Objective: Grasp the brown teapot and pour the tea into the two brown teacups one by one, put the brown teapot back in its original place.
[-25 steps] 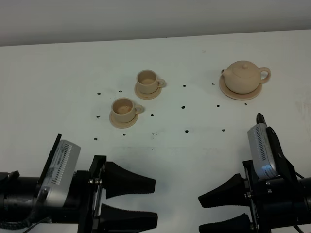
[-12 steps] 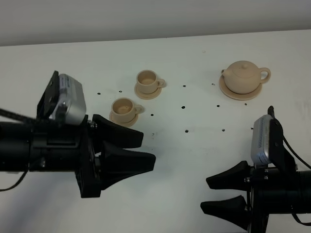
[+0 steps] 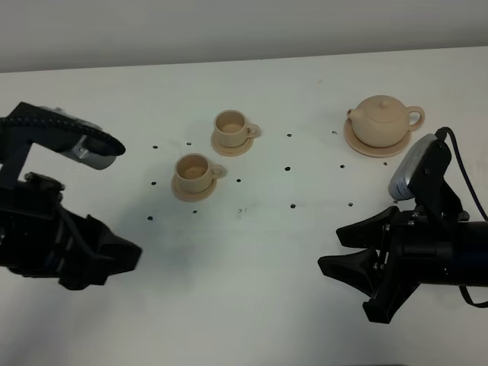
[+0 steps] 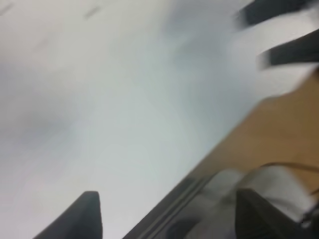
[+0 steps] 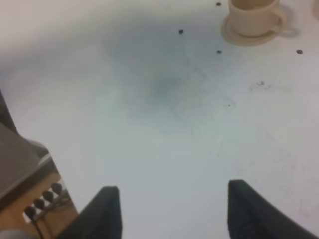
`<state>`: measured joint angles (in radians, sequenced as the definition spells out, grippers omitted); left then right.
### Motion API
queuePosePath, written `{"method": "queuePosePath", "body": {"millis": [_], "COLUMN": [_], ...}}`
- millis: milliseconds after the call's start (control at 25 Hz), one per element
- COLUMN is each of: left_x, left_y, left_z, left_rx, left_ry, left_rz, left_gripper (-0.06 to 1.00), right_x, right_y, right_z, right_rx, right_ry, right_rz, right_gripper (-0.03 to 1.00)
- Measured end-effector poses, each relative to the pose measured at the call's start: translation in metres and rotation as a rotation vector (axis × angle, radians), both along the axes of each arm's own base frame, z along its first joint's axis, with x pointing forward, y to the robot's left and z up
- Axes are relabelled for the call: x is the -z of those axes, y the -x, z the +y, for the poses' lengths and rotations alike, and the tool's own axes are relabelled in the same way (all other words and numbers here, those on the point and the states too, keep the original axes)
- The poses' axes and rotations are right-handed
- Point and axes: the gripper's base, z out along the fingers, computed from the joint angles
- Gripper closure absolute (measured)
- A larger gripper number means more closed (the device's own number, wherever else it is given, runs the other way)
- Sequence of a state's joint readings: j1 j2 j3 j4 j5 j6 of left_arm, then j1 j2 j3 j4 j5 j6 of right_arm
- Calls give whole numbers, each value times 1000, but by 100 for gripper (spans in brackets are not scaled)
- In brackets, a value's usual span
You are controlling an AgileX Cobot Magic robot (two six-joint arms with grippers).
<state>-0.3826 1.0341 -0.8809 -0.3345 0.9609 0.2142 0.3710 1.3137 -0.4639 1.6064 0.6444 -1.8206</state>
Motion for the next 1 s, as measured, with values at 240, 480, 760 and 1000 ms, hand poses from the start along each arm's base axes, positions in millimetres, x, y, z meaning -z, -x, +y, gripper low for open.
{"method": "queuePosePath", "body": {"millis": [240,480,760,1000], "left_x": [-4,17,42,46], "left_y": [9,28,57,81], "left_z": [28,46,64,83], "left_rx": [-206,-330,-437,-536], "left_ry": [-177,-270,-291,-275], "left_rz": [-6,64,64,-48], "left_gripper": [35,35,35,35], "right_x": [-14,-25,-35,-36], "right_y": [-12,-32,-49,-53], "right_z": [2,-3,-11,-16], "right_rx": [4,139,299,354], "right_ry": [47,112,157,181], "right_rz": [-1,-57,-122,-153], "right_gripper": [50,50,50,50]}}
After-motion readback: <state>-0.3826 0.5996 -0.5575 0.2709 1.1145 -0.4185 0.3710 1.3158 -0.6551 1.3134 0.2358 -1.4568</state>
